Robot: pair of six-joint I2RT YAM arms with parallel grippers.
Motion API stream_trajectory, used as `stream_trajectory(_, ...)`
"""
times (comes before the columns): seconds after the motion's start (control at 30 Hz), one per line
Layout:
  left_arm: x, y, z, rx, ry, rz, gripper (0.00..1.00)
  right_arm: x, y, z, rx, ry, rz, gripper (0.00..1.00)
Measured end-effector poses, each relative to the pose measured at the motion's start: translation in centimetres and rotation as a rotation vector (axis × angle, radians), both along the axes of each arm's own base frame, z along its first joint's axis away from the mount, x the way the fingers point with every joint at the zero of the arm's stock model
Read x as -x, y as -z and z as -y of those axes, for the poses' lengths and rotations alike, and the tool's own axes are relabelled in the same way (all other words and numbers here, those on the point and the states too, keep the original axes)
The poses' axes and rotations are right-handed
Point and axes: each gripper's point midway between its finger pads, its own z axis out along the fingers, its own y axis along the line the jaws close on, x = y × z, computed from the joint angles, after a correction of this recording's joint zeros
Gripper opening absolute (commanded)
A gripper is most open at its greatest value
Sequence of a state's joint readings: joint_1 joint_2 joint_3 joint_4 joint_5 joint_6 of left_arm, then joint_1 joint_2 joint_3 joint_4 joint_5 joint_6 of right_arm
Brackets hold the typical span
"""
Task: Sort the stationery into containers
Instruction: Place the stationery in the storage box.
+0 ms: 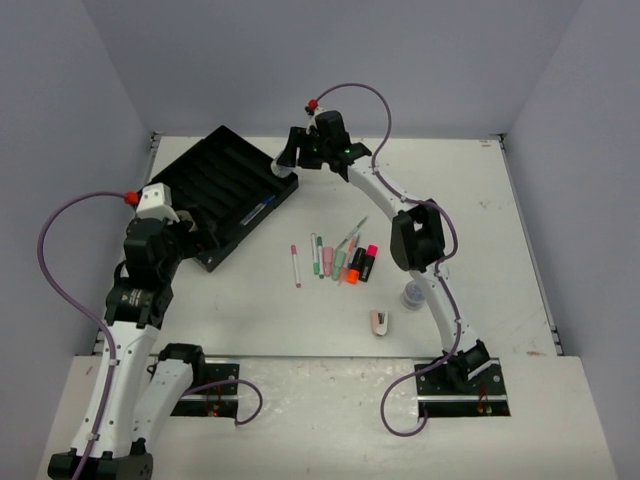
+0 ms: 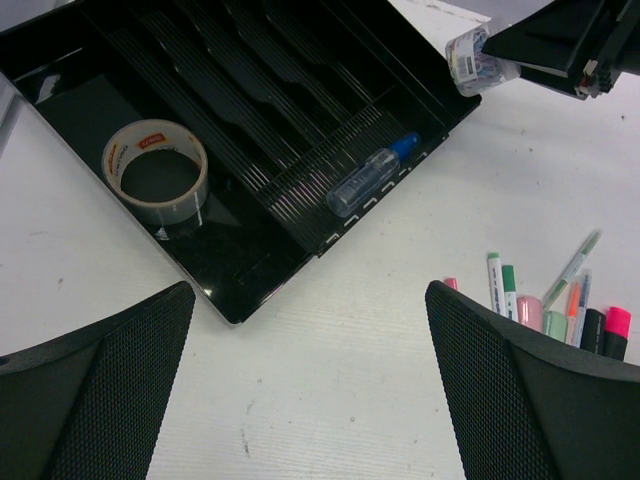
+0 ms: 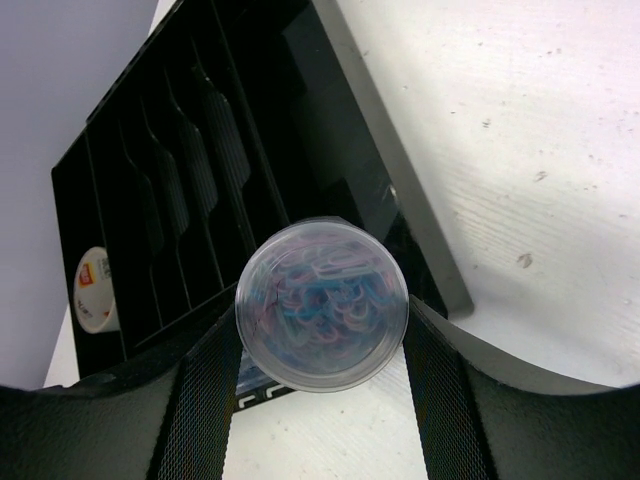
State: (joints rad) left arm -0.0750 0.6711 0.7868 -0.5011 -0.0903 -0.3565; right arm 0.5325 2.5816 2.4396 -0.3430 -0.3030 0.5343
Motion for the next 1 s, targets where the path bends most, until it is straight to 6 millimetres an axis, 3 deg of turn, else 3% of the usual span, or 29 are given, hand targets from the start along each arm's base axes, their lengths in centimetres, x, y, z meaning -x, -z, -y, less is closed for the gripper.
stream_trajectory(0.23, 0.1, -0.2, 0.0, 0.001, 0.0, 0.009, 1.0, 0.6, -0.2, -0.6, -0.027, -0.016, -0.024, 0.28)
stream_trajectory(0.47, 0.1, -0.2, 0.0, 0.001, 0.001, 0.009, 1.0, 0.1, -0.2, 0.0, -0.054, 0.015, -0.06, 0.36)
stream_trajectory(0.93, 0.1, -0.2, 0.0, 0.0, 0.001, 0.009, 1.0, 0.1, 1.5, 0.3, -0.051, 0.007, -0.101, 0.62)
stream_trajectory(1.0, 0.1, -0.2, 0.0, 0.0, 0.001, 0.009, 1.0, 0.1, 1.4, 0.3, -0.052, 0.006, -0.099, 0.73)
